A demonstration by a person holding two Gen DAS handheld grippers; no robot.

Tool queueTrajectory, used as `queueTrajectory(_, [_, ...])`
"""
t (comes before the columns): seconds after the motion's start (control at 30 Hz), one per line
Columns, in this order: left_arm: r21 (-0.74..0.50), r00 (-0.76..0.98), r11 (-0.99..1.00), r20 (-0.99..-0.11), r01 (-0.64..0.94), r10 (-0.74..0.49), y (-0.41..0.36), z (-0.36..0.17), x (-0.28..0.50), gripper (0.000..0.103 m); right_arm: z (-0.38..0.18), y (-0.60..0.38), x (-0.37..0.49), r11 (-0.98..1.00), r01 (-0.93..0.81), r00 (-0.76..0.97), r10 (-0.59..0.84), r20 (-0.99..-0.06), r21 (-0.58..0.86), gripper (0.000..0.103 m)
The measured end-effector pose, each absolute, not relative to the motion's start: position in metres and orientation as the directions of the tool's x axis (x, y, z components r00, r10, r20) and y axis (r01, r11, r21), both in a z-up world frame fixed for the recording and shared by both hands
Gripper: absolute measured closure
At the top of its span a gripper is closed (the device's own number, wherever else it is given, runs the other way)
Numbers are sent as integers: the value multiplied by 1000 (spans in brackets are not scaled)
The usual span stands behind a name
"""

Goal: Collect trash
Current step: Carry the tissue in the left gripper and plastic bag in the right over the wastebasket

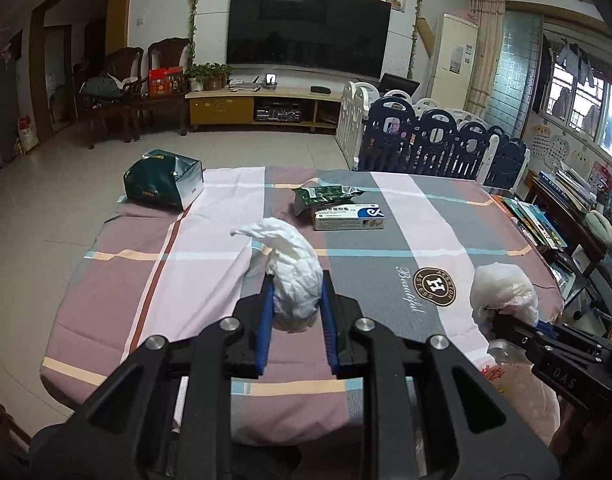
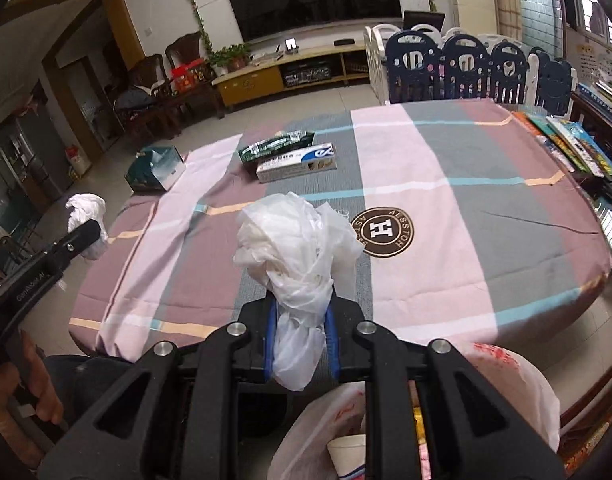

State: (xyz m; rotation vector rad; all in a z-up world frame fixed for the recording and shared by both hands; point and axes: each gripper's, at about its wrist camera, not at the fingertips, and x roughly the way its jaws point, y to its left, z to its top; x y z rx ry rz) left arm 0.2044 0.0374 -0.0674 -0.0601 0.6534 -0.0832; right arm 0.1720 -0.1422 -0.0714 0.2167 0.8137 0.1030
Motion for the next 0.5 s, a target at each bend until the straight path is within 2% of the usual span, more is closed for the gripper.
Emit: queueTrajectory(0.5, [-71,810,972,-541,225,-227,-32,-24,119,81,-6,-187,64,979,37,767,99,-634,198,82])
